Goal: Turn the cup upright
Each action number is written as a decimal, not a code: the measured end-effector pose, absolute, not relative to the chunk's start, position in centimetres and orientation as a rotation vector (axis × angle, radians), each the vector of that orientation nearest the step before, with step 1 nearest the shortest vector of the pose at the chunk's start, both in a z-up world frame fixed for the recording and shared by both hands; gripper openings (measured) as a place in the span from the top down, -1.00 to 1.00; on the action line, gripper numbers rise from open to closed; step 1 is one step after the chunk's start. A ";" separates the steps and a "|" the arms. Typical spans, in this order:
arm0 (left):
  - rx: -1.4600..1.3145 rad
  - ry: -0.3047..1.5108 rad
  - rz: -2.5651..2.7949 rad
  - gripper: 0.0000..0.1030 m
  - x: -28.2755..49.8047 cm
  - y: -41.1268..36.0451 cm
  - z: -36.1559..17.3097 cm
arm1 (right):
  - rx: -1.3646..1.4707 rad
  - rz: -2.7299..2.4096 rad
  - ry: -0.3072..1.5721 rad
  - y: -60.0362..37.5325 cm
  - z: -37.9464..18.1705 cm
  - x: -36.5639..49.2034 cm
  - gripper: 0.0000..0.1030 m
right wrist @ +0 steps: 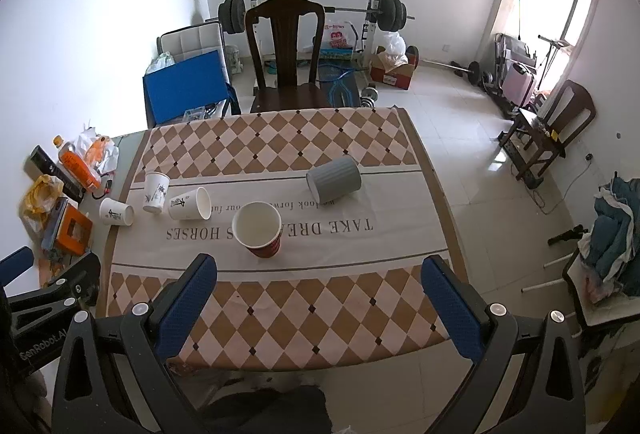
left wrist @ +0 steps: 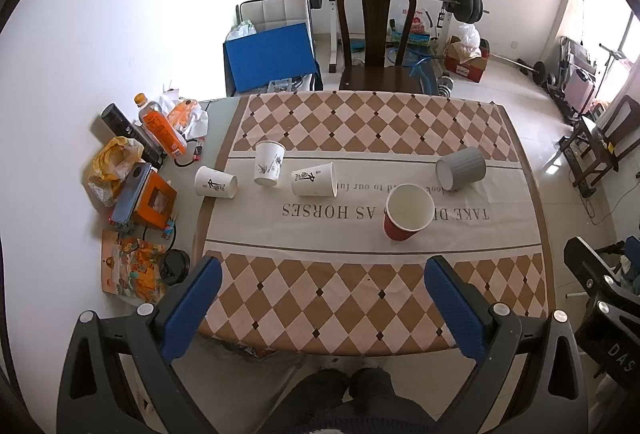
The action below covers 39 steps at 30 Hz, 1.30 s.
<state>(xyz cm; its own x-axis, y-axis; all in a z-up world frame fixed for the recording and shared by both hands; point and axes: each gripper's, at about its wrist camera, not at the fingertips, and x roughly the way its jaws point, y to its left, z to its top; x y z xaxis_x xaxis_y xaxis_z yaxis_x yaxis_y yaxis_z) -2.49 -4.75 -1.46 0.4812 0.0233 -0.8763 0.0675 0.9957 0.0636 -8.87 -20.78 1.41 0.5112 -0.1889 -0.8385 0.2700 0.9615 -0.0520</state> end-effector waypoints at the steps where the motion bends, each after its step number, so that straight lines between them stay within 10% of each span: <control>1: 0.093 1.068 -0.028 -1.00 -2.5 -4.8 -1.4 | 0.089 -0.275 0.998 -20.8 1.4 -8.9 -1.00; 39: 0.090 1.062 -0.032 -1.00 -2.8 -5.7 -0.7 | 0.087 -0.273 0.996 -20.6 1.5 -8.8 -1.00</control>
